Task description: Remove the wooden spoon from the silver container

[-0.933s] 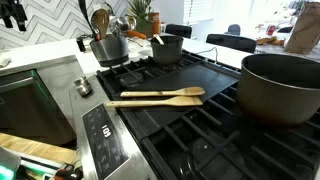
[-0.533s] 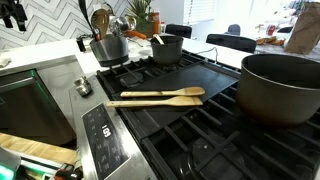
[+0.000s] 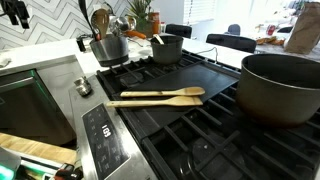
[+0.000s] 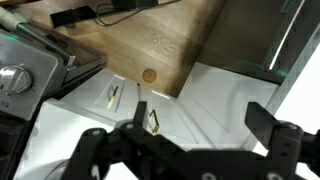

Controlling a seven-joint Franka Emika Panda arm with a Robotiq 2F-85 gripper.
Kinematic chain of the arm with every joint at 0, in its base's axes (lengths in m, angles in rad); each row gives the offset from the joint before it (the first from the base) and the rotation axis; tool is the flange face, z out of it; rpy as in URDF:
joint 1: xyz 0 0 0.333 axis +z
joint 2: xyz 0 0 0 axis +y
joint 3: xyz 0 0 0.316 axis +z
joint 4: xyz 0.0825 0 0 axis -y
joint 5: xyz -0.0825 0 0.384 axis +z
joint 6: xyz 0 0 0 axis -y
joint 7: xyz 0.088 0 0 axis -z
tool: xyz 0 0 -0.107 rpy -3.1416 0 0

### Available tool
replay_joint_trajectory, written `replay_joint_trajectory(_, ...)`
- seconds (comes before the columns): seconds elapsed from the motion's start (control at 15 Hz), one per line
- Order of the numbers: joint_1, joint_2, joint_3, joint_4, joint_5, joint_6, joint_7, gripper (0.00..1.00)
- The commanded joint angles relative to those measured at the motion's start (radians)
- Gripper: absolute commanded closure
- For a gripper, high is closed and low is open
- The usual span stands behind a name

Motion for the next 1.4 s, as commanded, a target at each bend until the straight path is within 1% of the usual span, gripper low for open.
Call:
replay_joint_trajectory(0.0, -0.052, -0.068, -0.031, -0.004, 0.007, 0.028, 0.062, 0.00)
replay_joint_trajectory(0.2, -0.101, -0.119, -0.043, 0.008, -0.021, 0.040, 0.108, 0.00)
replay_joint_trajectory(0.4, -0.151, -0.175, -0.061, 0.020, -0.043, 0.029, 0.133, 0.00)
replay_joint_trajectory(0.67, -0.223, -0.226, -0.088, 0.026, -0.094, 0.055, 0.146, 0.00)
replay_joint_trajectory(0.87, -0.268, -0.244, -0.119, 0.025, -0.136, 0.094, 0.129, 0.00)
replay_joint_trajectory(0.93, -0.281, -0.241, -0.134, 0.028, -0.139, 0.111, 0.128, 0.00)
replay_joint_trajectory(1.0, -0.295, -0.239, -0.152, 0.025, -0.125, 0.153, 0.143, 0.00)
replay_joint_trajectory(1.07, -0.273, -0.229, -0.128, 0.041, -0.125, 0.106, 0.128, 0.00)
replay_joint_trajectory(1.2, -0.280, -0.228, -0.138, 0.042, -0.125, 0.114, 0.122, 0.00)
replay_joint_trajectory(1.33, -0.276, -0.228, -0.128, 0.042, -0.126, 0.115, 0.124, 0.00)
